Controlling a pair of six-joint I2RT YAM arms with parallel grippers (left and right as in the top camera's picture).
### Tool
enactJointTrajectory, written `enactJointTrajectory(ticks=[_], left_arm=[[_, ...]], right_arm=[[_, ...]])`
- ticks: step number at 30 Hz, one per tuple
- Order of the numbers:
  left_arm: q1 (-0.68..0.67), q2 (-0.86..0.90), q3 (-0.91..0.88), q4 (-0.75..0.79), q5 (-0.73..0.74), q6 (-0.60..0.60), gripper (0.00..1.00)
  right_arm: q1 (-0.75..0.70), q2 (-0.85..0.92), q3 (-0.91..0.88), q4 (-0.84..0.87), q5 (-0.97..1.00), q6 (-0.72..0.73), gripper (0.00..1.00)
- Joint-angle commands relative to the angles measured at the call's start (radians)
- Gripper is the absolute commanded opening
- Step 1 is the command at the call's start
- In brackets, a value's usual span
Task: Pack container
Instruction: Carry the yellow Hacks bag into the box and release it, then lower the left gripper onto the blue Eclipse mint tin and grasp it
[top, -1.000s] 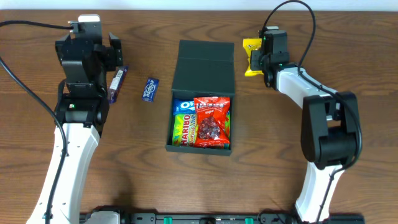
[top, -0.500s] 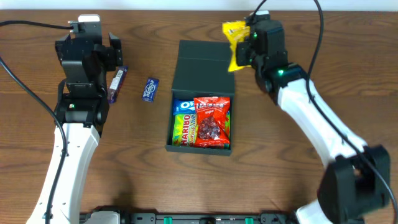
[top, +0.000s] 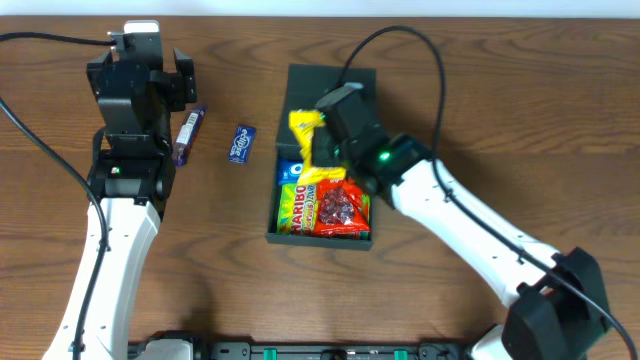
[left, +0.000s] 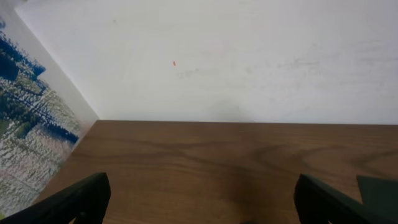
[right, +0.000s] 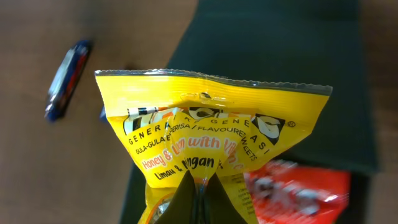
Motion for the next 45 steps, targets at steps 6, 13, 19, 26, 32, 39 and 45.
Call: enactJointTrajectory(ticks=[6,13,19,26,32,39,45], left_arm=[[0.006,-0.01,0.014,0.015,-0.003,-0.011,0.95],[0.006,-0.01,0.014,0.015,-0.003,-0.011,0.95],[0.006,-0.01,0.014,0.015,-0.003,-0.011,0.95],[0.006,-0.01,0.014,0.011,-0.003,-0.011,0.95],[0.006,-0.009,0.013,-0.053,0.01,-0.011,0.95],[0.006,0.033,0.013,-0.146,0.201,-0.011,0.95],[0.006,0.164,0.013,-0.146,0.291,-0.012,0.95]], right_arm=[[0.084,-0.004,-0.007,-0.006,0.016,0.148,0.02],[0.112,-0.003,-0.015,-0.057,0.016,0.245,0.02],[0.123,-0.003,-0.015,-0.058,0.016,0.242,0.72],[0.104,-0.003,-0.015,-0.025,0.016,0.194,0.72],[0.032,-0.037,-0.015,-0.002,0.085,0.091,0.72],[-0.105,-0.136,-0.015,0.056,0.166,-0.119,0.82],[-0.214,-0.154,-0.015,0.079,0.166,-0.171,0.83]])
